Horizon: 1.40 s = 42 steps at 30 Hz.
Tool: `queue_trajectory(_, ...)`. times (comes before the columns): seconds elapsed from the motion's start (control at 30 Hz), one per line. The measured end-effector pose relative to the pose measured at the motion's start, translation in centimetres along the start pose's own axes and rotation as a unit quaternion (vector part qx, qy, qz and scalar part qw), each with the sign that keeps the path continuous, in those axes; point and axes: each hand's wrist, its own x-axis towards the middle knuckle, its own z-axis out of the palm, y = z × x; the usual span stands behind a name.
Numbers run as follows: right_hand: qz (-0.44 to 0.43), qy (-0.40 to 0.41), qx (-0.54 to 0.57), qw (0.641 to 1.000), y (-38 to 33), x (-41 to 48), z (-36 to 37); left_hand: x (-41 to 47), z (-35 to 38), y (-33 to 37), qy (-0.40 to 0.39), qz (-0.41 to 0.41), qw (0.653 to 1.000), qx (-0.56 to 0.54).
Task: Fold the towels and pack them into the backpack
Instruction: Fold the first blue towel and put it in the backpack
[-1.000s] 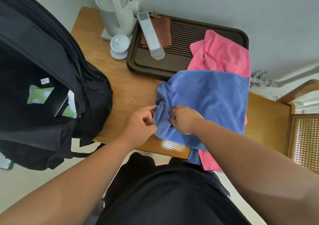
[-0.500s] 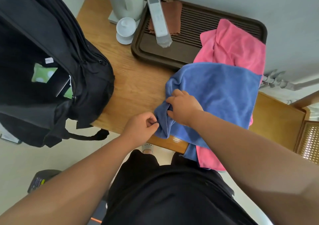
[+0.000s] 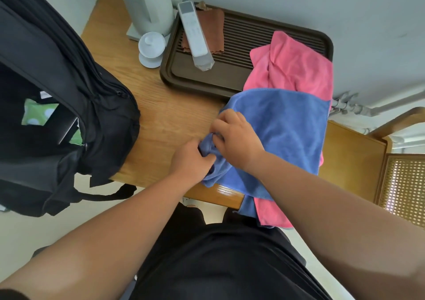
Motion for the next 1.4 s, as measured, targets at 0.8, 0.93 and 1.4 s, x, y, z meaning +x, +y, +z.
queue_trajectory(0.8,0.009,-0.16,0.213,0.964,-7.6,4.0,-1.1,-1.6,-7.6,-5.2,-0.077,-0.15,0.95,-0.262)
queue_trajectory(0.93,0.034,-0.34,0.237,0.91,-7.5,2.1,0.4,-1.0,-7.0,-6.6,-0.076,-0.211,0.932,-0.283)
queue_trajectory(1.4,-0.002,-0.247,-0.095,0.964,-5.6,10.3,3.8,0.8,-5.2,-8.3,0.03,-0.019,0.999,-0.006)
